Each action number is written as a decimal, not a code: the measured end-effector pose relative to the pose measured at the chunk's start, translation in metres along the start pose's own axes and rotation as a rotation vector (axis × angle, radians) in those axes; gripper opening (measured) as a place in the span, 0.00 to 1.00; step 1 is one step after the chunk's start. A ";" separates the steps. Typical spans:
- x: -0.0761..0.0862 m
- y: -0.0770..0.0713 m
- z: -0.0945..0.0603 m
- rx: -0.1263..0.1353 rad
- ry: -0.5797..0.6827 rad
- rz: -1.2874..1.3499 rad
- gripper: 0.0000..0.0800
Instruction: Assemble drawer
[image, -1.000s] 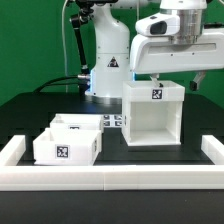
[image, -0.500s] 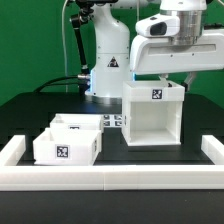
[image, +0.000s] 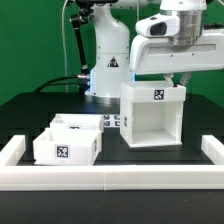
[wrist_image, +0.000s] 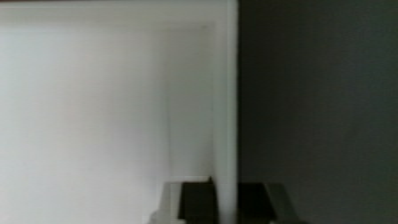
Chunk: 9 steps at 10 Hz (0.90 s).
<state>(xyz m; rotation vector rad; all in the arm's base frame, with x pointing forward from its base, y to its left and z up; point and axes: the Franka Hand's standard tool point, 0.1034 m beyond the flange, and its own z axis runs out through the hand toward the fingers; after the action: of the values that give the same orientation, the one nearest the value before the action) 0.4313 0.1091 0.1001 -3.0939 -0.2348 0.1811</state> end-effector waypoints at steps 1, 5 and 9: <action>0.000 0.000 0.000 0.000 0.000 0.000 0.05; 0.015 0.004 -0.002 0.006 0.011 0.010 0.05; 0.064 0.015 -0.008 0.021 0.069 0.006 0.05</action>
Offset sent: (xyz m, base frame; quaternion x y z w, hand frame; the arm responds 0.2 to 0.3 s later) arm 0.0000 0.0000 0.0000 0.0000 0.0000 0.0000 1.0000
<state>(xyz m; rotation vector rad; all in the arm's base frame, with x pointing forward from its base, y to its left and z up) 0.4970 0.1033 0.1002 -3.0736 -0.2197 0.0769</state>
